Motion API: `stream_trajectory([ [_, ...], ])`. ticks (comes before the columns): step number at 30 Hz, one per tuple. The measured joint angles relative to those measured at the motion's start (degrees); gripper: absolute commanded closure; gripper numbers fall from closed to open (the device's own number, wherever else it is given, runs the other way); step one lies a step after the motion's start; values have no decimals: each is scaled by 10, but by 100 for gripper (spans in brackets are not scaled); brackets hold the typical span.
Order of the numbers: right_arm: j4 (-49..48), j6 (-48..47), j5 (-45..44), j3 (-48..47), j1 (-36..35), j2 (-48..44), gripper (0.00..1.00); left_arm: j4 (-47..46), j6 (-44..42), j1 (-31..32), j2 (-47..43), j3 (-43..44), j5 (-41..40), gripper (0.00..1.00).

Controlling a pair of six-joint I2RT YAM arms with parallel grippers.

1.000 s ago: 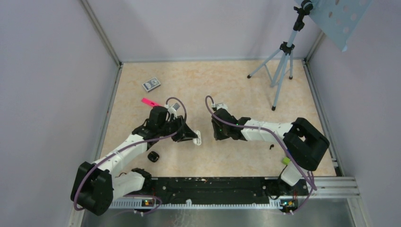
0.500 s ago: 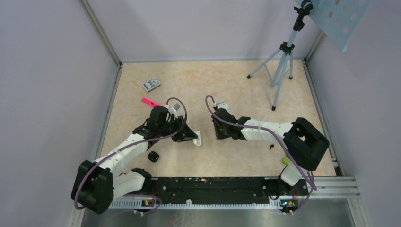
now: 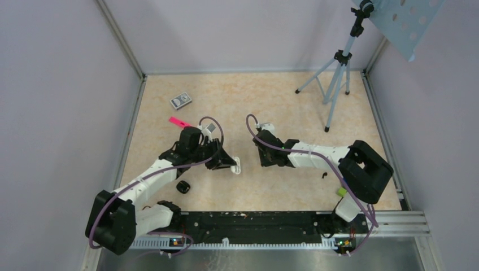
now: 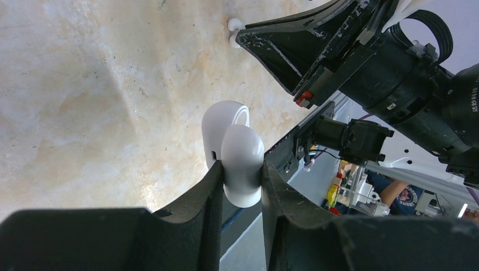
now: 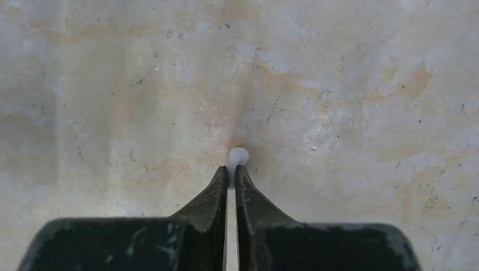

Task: Insert the wireless bluetooth earbuds into the charging case
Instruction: Pick up the right earbud from the center of the board, then insert the right earbud into the right side groove of the charging case.

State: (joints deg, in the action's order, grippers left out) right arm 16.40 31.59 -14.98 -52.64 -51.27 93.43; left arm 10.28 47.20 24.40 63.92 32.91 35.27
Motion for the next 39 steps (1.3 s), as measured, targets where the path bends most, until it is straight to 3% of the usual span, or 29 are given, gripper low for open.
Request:
stream_trajectory([
  [8,18,6,-2,2,0,-28,100,-13,-16,0,16,0,21,100],
  [19,-83,83,61,59,-12,-269,100,-104,-61,1,28,-3,84,100],
  [26,-127,142,61,77,-75,-274,100,-153,-56,3,26,-9,87,100],
  [39,-147,164,17,83,-86,-235,100,-163,-51,5,26,-9,99,100],
])
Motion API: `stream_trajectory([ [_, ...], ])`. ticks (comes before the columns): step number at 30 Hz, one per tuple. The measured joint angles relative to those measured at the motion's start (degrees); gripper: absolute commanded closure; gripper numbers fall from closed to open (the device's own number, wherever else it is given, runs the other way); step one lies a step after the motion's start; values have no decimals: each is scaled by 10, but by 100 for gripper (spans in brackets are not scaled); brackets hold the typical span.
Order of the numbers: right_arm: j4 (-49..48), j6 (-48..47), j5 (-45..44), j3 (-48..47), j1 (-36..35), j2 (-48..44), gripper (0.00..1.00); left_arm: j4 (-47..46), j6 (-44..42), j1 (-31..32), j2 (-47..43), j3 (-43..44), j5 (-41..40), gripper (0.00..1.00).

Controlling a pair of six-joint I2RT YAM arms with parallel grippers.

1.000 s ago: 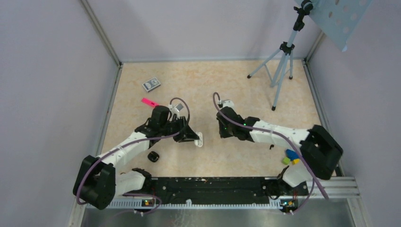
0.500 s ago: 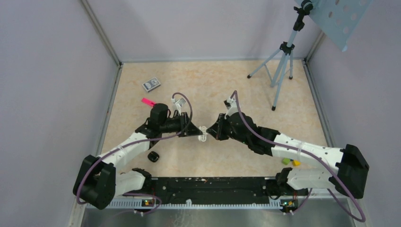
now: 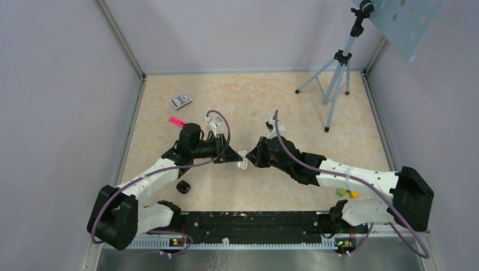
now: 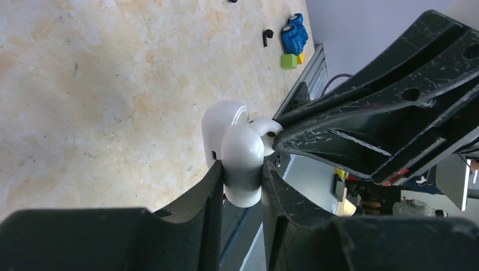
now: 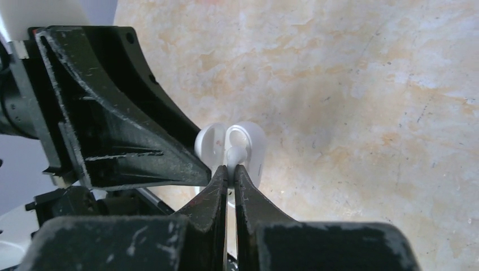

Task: Insert the wireless bluetooth earbuds into the charging case
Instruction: Insert the right earbud into the right side groove of the charging case, then place the charging case with the earbuds at the center of the board.

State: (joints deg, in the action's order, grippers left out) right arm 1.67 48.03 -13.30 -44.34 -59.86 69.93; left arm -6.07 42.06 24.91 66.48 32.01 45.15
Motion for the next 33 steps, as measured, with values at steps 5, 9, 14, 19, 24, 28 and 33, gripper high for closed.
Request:
stream_trajectory([
  [5,0,-3,-12,0,0,9,100,1,0,0,0,0,2,100],
  [9,-2,-4,-15,-5,0,14,100,1,0,0,0,0,3,99],
  [14,-7,-5,-20,-8,0,19,100,3,0,0,-5,0,3,99],
  [19,-6,-11,-21,-25,0,38,100,5,0,0,-7,0,-2,99],
  [24,-4,-11,-21,-26,-2,50,100,7,0,0,-10,-3,-6,99],
  [28,0,-14,-22,-34,-2,65,100,7,3,0,-11,-7,-9,99],
  [33,1,-16,-24,-42,-4,77,65,8,10,0,-11,-10,-15,99],
])
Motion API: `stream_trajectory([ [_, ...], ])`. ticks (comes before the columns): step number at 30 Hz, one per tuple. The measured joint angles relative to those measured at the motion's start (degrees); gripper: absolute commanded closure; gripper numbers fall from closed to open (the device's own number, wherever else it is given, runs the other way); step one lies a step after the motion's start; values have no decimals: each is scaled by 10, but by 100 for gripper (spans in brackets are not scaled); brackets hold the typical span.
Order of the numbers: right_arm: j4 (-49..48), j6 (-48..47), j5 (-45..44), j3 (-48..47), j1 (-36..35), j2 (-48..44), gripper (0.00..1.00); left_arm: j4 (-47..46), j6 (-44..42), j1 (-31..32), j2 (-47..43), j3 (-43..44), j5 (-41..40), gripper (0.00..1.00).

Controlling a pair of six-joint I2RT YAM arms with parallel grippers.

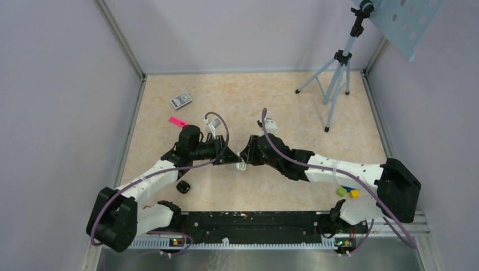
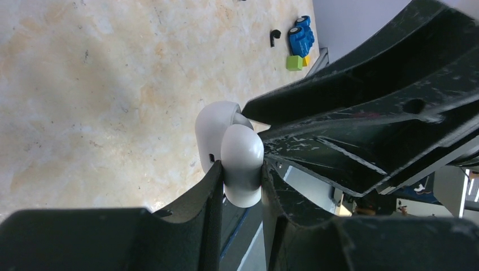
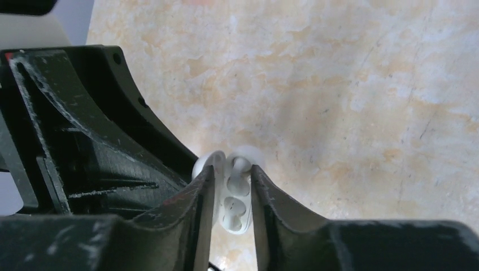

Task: Insert the wireless bluetooth earbuds into the charging case
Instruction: Place the charging case with the earbuds at the center of the board.

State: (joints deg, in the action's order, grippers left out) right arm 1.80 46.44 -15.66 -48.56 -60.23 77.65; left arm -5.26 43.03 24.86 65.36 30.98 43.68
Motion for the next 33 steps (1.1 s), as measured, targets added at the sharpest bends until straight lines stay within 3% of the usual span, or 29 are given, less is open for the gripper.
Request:
stream_trajectory([
  [8,23,2,-7,-7,0,-3,49,2,3,2,-3,-3,9,99],
  [12,46,1,-14,-7,0,-28,47,4,2,2,-3,-3,11,98],
  [21,81,39,-141,43,-1,-212,37,6,-7,23,54,51,20,98],
  [28,226,69,-282,71,-1,-362,35,-73,22,3,315,219,107,100],
  [33,326,86,-334,63,-1,-398,35,-52,38,-16,496,387,123,100],
])
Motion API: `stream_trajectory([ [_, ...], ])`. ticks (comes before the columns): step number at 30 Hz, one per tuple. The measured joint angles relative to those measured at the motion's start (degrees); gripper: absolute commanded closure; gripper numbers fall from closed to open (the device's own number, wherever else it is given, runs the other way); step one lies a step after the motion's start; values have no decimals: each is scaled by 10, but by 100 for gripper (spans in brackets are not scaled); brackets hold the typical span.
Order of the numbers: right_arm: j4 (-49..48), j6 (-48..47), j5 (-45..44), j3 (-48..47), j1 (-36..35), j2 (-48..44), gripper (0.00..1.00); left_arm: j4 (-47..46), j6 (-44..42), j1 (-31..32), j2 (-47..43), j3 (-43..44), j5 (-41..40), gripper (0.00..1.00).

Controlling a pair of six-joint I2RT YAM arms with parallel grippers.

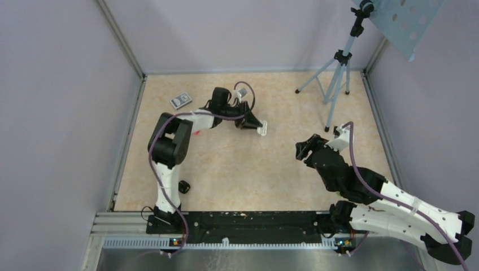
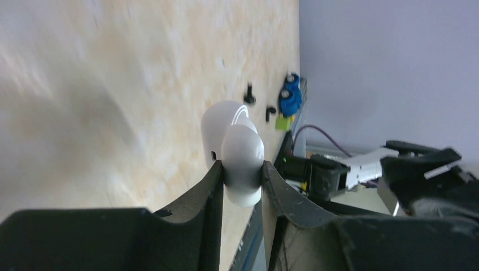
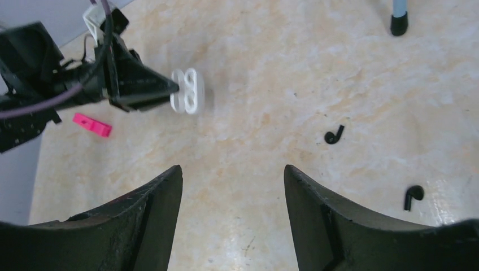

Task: Insert the wireless bluetooth earbuds into the charging case
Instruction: Place the charging case with the earbuds at the center of the board.

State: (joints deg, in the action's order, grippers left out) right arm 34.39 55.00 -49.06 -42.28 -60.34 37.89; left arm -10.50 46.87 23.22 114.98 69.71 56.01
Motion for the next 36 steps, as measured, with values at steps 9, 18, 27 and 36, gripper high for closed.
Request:
stream_trajectory([
  [9,90,37,0,-2,0,-4,35,118,-21,-3,230,398,-26,95],
  [18,81,51,12,-1,0,13,35,176,-15,-4,377,570,-75,94],
  [27,62,38,26,-1,0,47,34,189,-26,-6,385,564,-83,52],
  [36,99,26,8,-24,4,100,24,213,-84,-3,304,513,-136,9],
])
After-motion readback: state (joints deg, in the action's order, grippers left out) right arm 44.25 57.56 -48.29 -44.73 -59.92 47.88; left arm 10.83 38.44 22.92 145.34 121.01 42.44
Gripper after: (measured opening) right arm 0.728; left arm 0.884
